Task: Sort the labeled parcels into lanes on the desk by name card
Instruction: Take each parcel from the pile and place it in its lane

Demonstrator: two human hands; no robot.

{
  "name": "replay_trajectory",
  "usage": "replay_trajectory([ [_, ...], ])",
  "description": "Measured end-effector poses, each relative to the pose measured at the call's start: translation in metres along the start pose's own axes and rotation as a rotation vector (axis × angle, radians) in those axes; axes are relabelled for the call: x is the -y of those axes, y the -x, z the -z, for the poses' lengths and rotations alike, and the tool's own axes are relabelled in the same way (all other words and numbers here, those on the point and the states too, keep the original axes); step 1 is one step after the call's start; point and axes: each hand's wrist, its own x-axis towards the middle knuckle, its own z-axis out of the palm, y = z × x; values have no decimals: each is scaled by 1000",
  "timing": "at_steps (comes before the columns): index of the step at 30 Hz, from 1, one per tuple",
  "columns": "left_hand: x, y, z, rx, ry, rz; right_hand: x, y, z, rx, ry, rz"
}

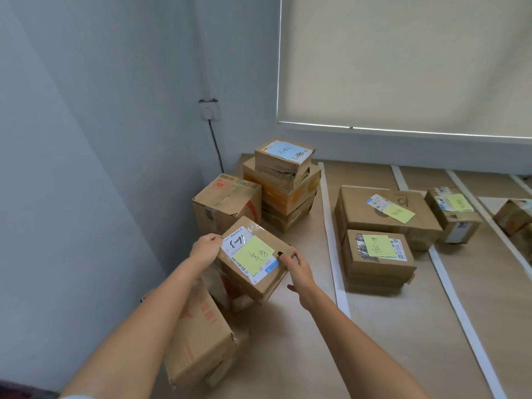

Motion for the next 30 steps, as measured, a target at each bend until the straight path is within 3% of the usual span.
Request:
replay_trajectory([
  [12, -96, 113, -159, 121, 71, 17, 19, 54, 196, -89, -170, 141],
  [20, -137, 184, -270, 267, 404, 181, -2, 90, 317, -107, -15, 118],
  [26, -165, 200, -298, 308, 304, 296, -20, 101, 366, -169, -57, 105],
  [30, -174, 203, -307, 453, 232, 426, -23, 98, 390, -199, -80, 89],
])
